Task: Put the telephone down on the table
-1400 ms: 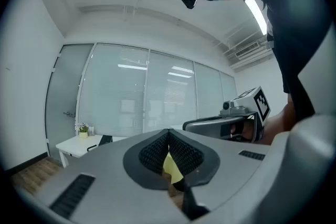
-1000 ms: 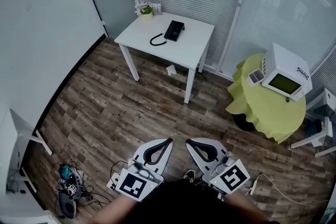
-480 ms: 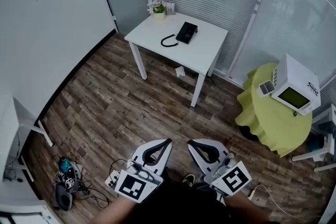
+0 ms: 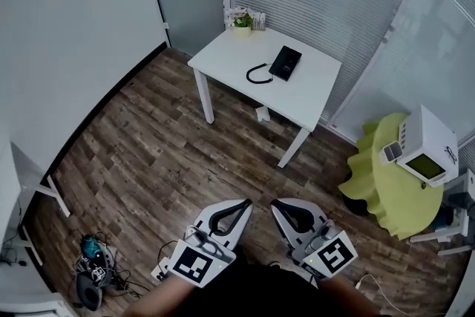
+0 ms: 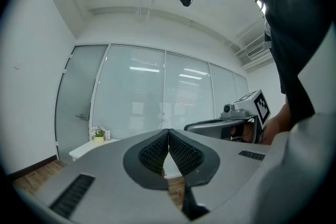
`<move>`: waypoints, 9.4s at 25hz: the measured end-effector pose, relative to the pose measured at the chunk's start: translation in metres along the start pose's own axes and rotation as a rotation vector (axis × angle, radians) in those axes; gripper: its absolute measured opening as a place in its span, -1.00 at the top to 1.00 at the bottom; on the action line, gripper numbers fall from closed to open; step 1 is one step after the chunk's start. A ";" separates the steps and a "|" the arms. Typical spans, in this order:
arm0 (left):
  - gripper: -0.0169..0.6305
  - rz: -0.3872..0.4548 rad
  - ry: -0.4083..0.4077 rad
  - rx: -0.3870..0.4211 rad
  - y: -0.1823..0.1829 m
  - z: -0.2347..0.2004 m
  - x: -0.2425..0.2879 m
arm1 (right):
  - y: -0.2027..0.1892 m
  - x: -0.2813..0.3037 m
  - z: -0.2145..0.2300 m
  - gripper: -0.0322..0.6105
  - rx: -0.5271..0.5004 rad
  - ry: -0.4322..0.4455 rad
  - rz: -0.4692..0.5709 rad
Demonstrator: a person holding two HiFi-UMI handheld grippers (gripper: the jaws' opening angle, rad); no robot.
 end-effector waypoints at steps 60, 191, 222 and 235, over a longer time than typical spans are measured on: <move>0.92 -0.086 -0.227 -0.021 -0.007 -0.298 0.375 | -0.022 0.211 0.412 0.83 0.058 -0.236 0.007; 0.71 -0.714 -0.577 -0.515 -0.190 -0.535 0.615 | -0.151 0.364 0.660 0.83 0.251 -0.460 -0.260; 0.71 -0.911 -0.643 -0.512 -0.266 -0.713 0.540 | -0.208 0.530 0.618 0.83 0.370 -0.607 -0.324; 0.71 -0.974 -0.531 -0.547 -0.305 -0.778 0.532 | -0.243 0.607 0.613 0.83 0.385 -0.523 -0.388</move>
Point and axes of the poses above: the fingertips, and each gripper's own axes: x forward along the fingers, z to its right, y out of its top, the point moved 2 cm from there along -x, backward along the fingers, and after that the axes turned 3 degrees about z, right-handed, at the moved point
